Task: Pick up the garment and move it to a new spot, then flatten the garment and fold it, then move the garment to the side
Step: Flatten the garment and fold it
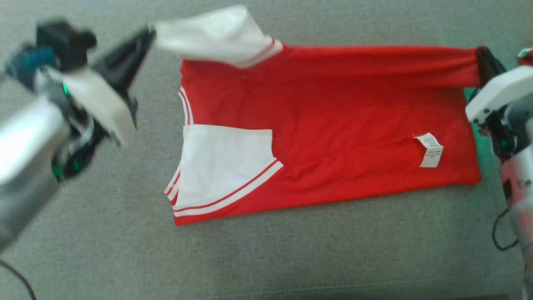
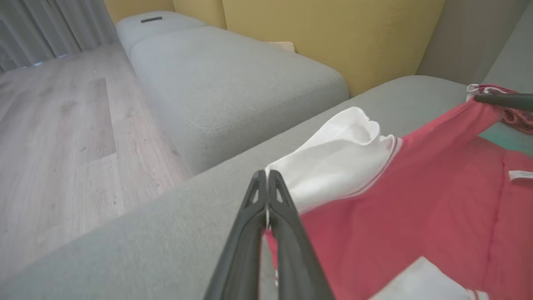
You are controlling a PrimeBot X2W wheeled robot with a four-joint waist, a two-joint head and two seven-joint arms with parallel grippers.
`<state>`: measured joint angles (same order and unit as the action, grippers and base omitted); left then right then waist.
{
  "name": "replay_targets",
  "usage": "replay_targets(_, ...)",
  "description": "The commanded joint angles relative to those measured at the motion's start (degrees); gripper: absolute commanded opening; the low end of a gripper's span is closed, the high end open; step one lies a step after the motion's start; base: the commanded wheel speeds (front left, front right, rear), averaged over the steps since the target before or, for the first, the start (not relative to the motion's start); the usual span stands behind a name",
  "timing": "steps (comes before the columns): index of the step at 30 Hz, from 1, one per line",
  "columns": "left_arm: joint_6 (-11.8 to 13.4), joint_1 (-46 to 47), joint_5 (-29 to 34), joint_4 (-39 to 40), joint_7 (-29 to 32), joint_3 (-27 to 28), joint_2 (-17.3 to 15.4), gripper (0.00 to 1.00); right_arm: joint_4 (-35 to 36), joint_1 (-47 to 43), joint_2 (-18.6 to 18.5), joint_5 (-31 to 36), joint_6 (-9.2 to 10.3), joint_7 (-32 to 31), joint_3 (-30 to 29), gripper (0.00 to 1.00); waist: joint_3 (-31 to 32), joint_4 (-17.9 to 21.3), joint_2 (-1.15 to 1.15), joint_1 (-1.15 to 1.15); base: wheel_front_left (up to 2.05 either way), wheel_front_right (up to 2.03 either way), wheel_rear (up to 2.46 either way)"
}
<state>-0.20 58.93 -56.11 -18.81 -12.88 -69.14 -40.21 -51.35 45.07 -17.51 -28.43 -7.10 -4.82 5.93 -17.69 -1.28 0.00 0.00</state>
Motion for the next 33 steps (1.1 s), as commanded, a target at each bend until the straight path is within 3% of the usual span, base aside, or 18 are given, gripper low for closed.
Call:
replay_targets(1,1.01,0.82,-0.38,1.84,-0.68,3.3,-3.18,0.0,2.12,-0.65,-0.8,-0.56,-0.39,0.68,0.31,0.0,0.33,-0.3,0.0,0.0,0.0,0.0,0.0)
replay_targets(8,10.15,-10.74,-2.88,17.75,-1.37,3.22,-8.59,0.0,6.85,-6.37,-1.92,-0.52,-0.39,-0.11,-1.14,0.0,0.89,-1.7,0.0,0.0,0.0,0.0,0.0)
replay_targets(14,15.85,-16.89,-2.78,25.53,-1.77,3.18,-10.74,0.0,11.47,-11.31,-2.31,0.65,-0.39,-1.26,-2.86,0.0,1.02,-2.76,0.0,0.0,0.0,0.0,0.0)
replay_targets(19,18.04,-21.38,-3.14,27.66,-2.0,3.9,-10.09,0.0,15.64,-15.69,-1.69,1.84,-0.39,-2.7,-4.99,0.0,1.32,-3.46,0.0,0.0,0.0,0.0,0.0)
replay_targets(25,18.5,-25.23,-2.3,25.39,-2.09,4.7,-7.38,0.0,21.0,-20.63,-0.24,3.86,-0.39,-4.95,-7.25,0.0,1.36,-3.47,0.0,0.0,0.0,0.0,0.0)
replay_targets(27,18.41,-26.52,-2.43,24.61,-2.1,5.36,-6.34,0.0,22.7,-21.98,0.25,4.34,-0.39,-5.59,-8.09,0.2,1.42,-3.44,0.0,0.0,0.0,0.0,0.0)
replay_targets(28,18.26,-27.2,-2.66,24.06,-2.1,5.39,-5.96,0.33,23.47,-22.61,0.48,4.49,-0.39,-5.91,-8.47,0.42,1.56,-3.4,0.0,0.0,0.0,0.0,0.0)
replay_targets(29,18.05,-27.67,-2.59,23.57,-2.1,5.27,-5.67,0.51,24.14,-23.25,0.72,4.61,-0.39,-6.28,-8.89,0.85,1.77,-3.33,0.0,0.0,0.0,0.0,0.0)
replay_targets(30,18.05,-27.67,-2.59,23.57,-2.1,5.27,-5.67,0.51,24.14,-23.25,0.72,4.61,-0.39,-6.28,-8.89,0.85,1.77,-3.33,0.0,0.0,0.0,0.0,0.0)
replay_targets(31,18.18,-28.1,-2.58,23.17,-2.1,5.71,-5.19,1.0,24.83,-23.87,0.96,4.72,-0.39,-6.42,-9.54,1.0,2.03,-3.32,0.0,0.0,0.0,0.0,0.0)
replay_targets(33,18.52,-29.0,-2.09,22.51,-2.1,6.77,-4.13,1.0,26.53,-25.36,1.55,4.98,-0.39,-6.13,-11.09,1.0,2.87,-3.42,0.0,0.0,0.0,0.0,0.0)
